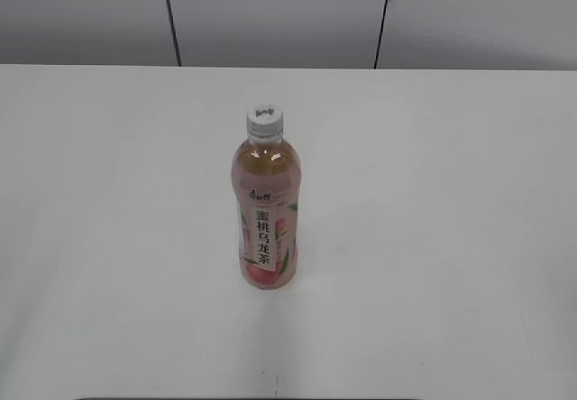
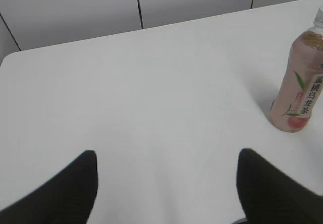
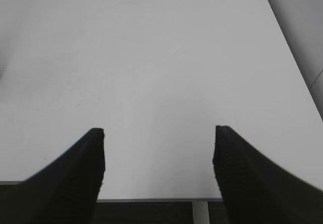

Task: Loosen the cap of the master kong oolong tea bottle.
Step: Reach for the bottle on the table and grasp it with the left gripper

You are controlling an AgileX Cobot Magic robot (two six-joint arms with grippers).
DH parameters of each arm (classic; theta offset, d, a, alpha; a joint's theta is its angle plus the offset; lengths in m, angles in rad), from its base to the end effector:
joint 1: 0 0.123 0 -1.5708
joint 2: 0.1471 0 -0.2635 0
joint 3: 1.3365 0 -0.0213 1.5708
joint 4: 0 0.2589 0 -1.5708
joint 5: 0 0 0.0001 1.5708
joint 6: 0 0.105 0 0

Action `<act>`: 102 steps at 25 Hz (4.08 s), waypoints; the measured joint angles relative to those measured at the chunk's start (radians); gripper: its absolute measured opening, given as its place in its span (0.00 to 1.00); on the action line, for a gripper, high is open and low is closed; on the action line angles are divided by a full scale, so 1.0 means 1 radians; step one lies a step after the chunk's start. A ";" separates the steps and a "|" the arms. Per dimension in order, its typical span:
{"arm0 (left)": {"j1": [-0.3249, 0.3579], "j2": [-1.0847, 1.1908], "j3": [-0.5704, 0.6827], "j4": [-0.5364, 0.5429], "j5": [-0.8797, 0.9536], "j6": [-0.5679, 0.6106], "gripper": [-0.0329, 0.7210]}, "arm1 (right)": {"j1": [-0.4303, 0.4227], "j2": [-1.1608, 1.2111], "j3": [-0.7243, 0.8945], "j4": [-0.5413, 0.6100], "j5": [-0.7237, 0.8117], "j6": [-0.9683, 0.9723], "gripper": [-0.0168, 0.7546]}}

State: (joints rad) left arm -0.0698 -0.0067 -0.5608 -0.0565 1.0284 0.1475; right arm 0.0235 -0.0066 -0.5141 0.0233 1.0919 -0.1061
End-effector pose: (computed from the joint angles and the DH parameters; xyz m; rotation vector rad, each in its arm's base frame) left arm 0.0287 -0.0071 0.2961 0.2144 1.9315 -0.0148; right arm 0.0323 0.0029 0.2763 -0.1348 2.0502 -0.0234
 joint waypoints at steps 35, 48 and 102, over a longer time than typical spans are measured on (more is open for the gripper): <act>0.000 0.000 0.000 0.000 0.000 0.000 0.72 | 0.000 0.000 0.000 0.000 -0.001 0.000 0.68; 0.000 0.003 -0.013 -0.035 -0.331 0.000 0.71 | 0.000 0.000 0.000 0.000 -0.001 0.000 0.68; 0.000 1.820 0.167 1.012 -2.231 -0.465 0.87 | 0.000 0.000 0.000 0.000 -0.001 0.000 0.68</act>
State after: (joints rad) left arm -0.0698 1.8133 -0.3939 0.9557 -1.2024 -0.3175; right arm 0.0235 -0.0066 -0.5141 0.0233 1.0912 -0.1061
